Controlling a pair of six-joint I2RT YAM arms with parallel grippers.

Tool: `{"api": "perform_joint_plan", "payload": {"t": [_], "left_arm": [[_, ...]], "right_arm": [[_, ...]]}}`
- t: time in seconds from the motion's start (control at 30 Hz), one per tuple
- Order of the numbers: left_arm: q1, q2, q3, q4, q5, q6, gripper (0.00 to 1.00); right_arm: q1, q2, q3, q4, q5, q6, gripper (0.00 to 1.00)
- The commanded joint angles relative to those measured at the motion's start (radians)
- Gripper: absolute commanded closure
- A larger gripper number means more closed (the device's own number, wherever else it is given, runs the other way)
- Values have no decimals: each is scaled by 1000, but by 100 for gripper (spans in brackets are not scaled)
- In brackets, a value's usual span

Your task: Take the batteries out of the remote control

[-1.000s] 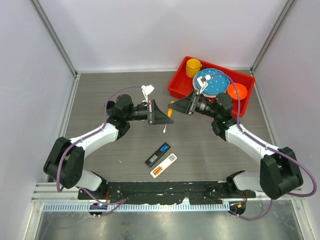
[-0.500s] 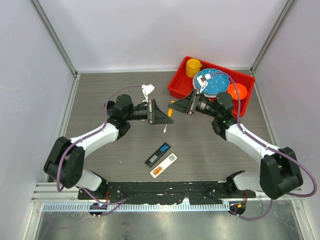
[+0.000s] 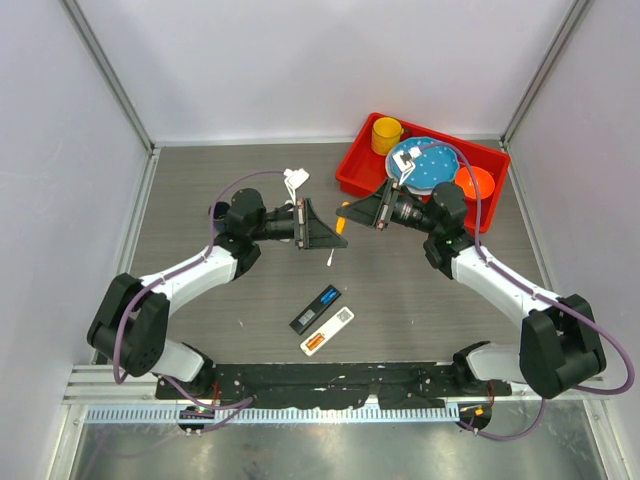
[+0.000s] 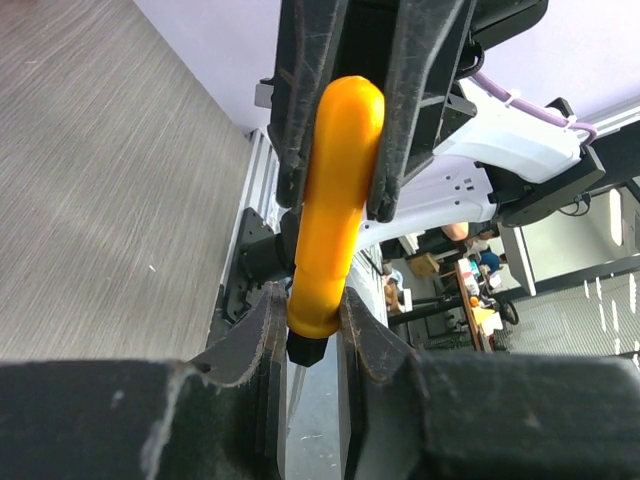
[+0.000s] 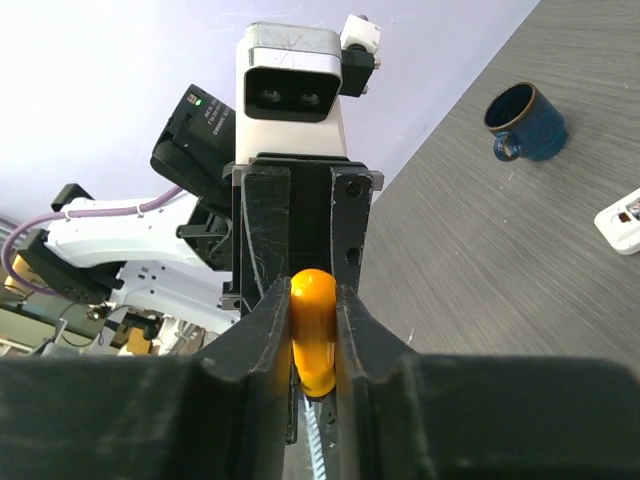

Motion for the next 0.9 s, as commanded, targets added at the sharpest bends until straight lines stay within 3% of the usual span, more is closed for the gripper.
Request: {"api": "perform_joint_plan", "payload": {"t": [0.0,0.03,0.13,0.2,0.23,0.27,0.33,0.47,0.57,0.7,0.87], "left_arm": [[-3,-16,29,55,24,5,100],[-5,-13,30,55,26,6,100],[-3,-13,32,39,25,23,100],[-3,-21,33,-18,8,69,93],[-5,-27,32,-46,-1,90,87],[-3,-47,30,-73,-14,120,71],[-3,-70,29,-190,-67,208,49],[-5,-127,23,-366,-161,330,24],[-3,-176,20,-532,-267,432,16],[-12,-248,7,-798,-464,545,14],[-69,-285,6,-1019,-739,595,13]], "right_arm": [[4,-22,51,12,-24,-12,87],[4,-22,53,9,-25,-14,99],[4,-21,62,-14,-19,-23,99],[6,-27,70,-51,-13,-48,99],[4,-28,71,-68,-5,-58,99],[4,-33,73,-89,2,-87,99],[4,-41,80,-157,21,-118,99],[4,-57,91,-299,99,-192,99],[1,-68,103,-390,162,-233,99],[-13,-88,102,-464,220,-264,99],[-52,-105,68,-488,246,-256,99]]}}
